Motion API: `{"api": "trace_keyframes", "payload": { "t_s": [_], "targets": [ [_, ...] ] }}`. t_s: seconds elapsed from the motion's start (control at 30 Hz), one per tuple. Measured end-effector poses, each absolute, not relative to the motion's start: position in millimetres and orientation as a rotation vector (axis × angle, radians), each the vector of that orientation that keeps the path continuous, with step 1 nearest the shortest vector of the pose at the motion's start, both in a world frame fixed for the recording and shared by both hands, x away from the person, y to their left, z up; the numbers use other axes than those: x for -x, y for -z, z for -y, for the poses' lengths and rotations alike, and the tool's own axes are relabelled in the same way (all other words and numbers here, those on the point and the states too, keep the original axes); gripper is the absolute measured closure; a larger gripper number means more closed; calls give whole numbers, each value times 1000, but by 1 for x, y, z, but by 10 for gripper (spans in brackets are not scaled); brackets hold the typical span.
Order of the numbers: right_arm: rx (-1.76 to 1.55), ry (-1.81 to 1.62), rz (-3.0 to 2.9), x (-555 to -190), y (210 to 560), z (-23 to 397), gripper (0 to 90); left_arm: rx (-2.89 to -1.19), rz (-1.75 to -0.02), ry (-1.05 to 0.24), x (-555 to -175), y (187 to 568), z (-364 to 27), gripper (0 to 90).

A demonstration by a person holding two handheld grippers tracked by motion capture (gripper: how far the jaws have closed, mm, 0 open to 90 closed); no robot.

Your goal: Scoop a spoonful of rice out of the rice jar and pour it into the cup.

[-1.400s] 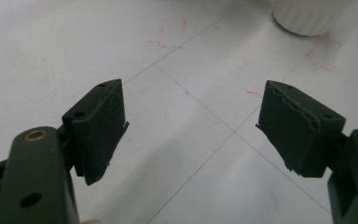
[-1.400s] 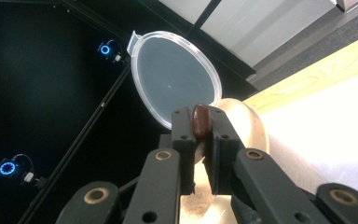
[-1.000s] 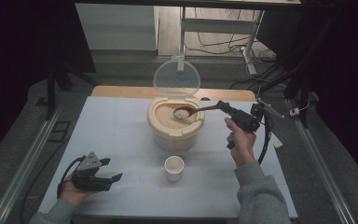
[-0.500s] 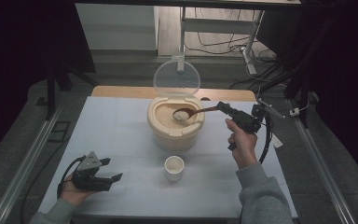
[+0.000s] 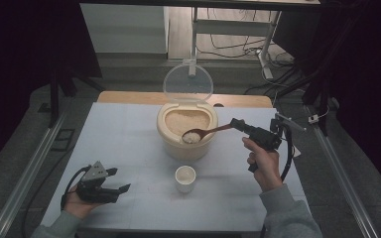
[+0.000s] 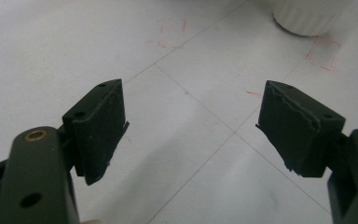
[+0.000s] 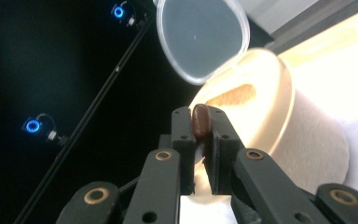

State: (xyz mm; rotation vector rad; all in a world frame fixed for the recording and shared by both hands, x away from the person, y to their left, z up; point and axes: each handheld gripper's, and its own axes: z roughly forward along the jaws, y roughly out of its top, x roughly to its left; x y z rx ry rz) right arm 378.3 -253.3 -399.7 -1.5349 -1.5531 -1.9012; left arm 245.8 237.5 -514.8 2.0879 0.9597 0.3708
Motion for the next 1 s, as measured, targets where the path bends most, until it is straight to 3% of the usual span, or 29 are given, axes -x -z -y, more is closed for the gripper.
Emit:
{"api": "trace_keyframes", "payload": {
  "t_s": [0.6, 1.0],
  "targets": [
    [1501, 1752, 1701, -351, 433, 252, 828, -2095, -963, -372, -247, 516, -236, 227],
    [1486, 1735, 1922, -347, 432, 236, 827, -2098, -962, -373, -247, 516, -236, 227]
  ]
}}
